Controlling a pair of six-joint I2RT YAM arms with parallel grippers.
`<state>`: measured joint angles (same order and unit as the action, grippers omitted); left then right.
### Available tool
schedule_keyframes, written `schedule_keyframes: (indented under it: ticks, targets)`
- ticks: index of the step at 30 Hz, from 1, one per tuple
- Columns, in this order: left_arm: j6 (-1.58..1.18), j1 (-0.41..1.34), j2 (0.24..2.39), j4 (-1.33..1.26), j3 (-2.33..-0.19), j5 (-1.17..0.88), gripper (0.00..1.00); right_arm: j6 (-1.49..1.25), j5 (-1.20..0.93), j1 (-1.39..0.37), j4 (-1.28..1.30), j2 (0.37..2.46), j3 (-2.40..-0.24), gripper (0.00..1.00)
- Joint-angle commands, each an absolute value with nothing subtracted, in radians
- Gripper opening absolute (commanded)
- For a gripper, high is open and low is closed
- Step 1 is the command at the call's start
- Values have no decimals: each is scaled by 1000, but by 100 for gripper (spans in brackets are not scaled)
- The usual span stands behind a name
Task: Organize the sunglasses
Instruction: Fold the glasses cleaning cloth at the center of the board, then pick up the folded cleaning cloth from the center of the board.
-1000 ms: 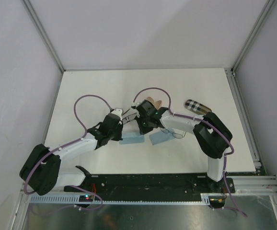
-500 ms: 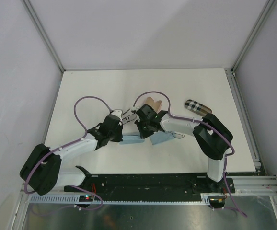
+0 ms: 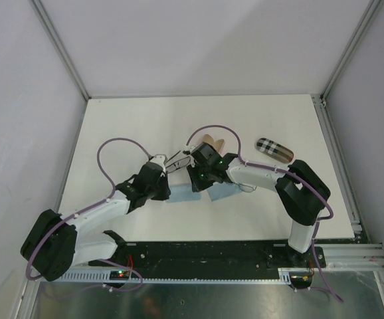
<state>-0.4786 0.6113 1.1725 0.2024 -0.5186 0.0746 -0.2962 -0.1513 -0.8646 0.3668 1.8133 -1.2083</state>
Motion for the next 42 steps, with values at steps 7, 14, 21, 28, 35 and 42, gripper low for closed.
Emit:
schedule_keyframes:
  ticks: [7, 14, 21, 28, 35, 42]
  targets:
    - [-487, 568, 1170, 197, -561, 116, 29, -320, -115, -857, 289, 1787, -1212, 27]
    - [-457, 541, 1243, 196, -601, 148, 40, -270, -19, -839, 303, 1804, -1229, 32]
    - [-444, 530, 1284, 188, -610, 146, 43, -239, -32, -810, 288, 1840, -1232, 35]
    - [-422, 527, 1337, 186, -635, 135, 42, -225, -81, -805, 264, 1876, -1238, 36]
    - [-409, 514, 1378, 181, -655, 121, 38, -222, -108, -807, 258, 1913, -1239, 34]
    - [-405, 505, 1391, 177, -660, 110, 35, -216, -101, -816, 260, 1951, -1239, 25]
